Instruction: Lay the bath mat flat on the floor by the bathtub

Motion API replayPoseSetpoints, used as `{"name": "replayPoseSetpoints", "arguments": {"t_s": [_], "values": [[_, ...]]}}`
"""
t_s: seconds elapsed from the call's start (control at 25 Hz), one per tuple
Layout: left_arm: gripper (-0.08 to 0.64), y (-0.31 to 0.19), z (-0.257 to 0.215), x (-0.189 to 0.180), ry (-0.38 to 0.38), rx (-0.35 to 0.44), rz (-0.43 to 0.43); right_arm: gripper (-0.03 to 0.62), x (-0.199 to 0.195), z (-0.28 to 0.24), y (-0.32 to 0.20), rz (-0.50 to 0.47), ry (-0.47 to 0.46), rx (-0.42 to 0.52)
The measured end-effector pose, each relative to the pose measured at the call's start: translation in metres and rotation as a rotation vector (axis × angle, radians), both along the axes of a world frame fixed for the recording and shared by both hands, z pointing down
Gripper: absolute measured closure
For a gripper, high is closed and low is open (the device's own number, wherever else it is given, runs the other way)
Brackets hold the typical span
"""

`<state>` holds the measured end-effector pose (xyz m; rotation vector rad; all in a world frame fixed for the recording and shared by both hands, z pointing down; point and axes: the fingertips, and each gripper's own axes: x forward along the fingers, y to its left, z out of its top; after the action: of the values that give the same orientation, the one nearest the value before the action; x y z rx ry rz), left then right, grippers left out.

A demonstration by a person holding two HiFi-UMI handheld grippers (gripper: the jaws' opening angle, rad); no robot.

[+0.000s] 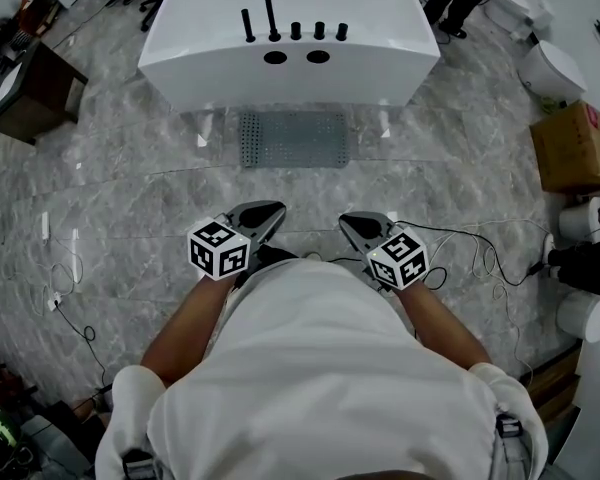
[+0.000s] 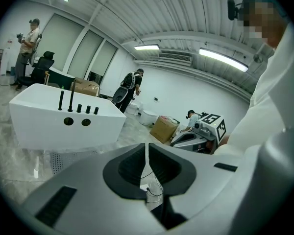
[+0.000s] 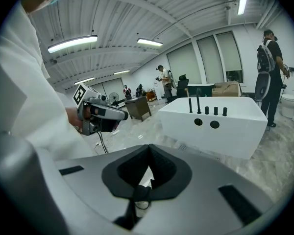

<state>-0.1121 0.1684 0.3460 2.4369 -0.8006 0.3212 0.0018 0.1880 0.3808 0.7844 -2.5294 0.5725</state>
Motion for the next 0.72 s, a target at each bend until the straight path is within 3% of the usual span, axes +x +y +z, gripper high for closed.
{"name": "replayPoseSetpoints", "arguments": {"t_s": [0.72], "values": [[0.526, 0.006, 0.003, -0.014, -0.022, 0.000, -0.006, 0.584, -0.012, -0.003, 0.001, -0.024, 0.013, 0.014]]}}
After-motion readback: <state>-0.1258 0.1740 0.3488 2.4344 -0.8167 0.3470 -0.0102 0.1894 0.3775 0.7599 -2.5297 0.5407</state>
